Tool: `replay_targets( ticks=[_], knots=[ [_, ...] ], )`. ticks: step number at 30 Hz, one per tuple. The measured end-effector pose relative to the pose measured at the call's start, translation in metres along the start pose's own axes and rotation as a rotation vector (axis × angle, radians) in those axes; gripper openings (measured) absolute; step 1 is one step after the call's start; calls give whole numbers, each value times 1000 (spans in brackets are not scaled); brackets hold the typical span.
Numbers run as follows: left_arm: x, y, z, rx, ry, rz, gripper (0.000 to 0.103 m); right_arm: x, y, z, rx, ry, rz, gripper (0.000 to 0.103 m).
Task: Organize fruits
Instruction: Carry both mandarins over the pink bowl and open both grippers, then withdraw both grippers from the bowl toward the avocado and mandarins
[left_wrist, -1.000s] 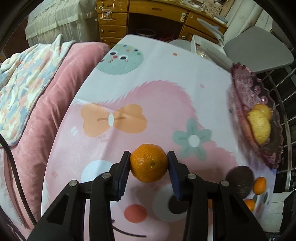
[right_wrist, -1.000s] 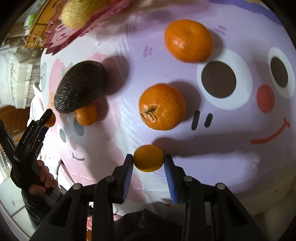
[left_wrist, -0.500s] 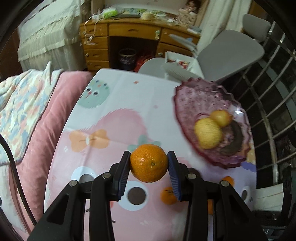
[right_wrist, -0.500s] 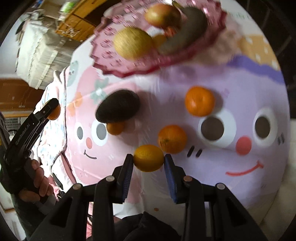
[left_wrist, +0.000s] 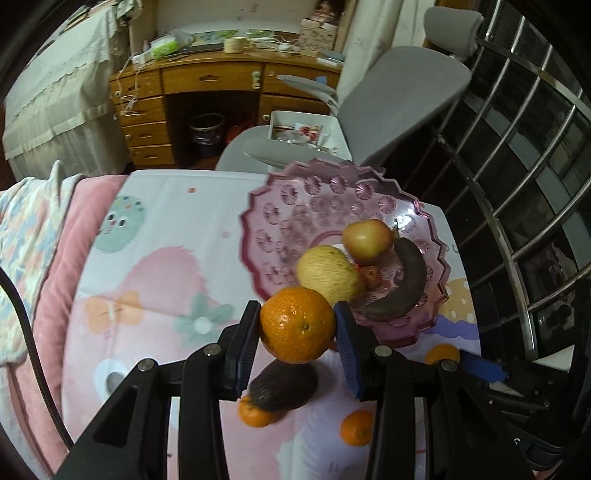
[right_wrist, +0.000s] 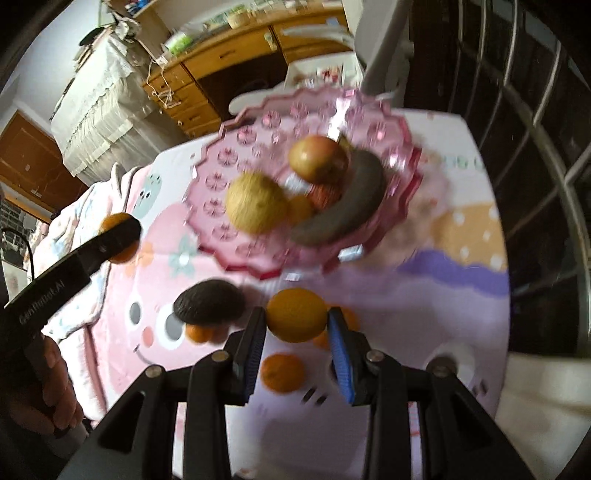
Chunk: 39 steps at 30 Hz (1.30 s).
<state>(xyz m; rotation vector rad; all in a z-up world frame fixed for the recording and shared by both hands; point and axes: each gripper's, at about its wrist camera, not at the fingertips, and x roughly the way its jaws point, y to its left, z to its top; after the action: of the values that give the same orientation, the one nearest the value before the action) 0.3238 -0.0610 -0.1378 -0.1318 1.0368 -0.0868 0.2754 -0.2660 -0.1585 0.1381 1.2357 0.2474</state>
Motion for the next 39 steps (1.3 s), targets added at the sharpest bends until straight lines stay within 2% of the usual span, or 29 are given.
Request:
replay_targets(
  ticks=[8, 19, 20, 22, 24, 27, 37, 39],
  knots=[
    [48, -19, -4, 19, 32, -18, 39, 19, -12, 21, -129, -82, -18, 35],
    [73, -29, -7, 49, 54, -57, 39, 45, -21, 34, -164, -164, 15, 35],
    [74, -30, -7, 50, 60, -54, 39, 44, -21, 34, -167, -183, 19, 35],
    [76, -31, -6, 51, 75, -50, 47, 45, -21, 35, -163, -195, 33, 37],
    [73, -31, -6, 45, 65, -50, 55, 47, -22, 36, -150, -192, 39, 38],
    [65, -28, -6, 32, 49, -53, 61, 47, -23, 36, -139, -189, 30, 41],
    [22, -12, -11, -8, 29, -22, 63, 11, -22, 26, -124, -208, -11, 42],
    [10, -8, -14, -10, 26, -16, 67, 0, -22, 23, -114, -214, -10, 42]
  ],
)
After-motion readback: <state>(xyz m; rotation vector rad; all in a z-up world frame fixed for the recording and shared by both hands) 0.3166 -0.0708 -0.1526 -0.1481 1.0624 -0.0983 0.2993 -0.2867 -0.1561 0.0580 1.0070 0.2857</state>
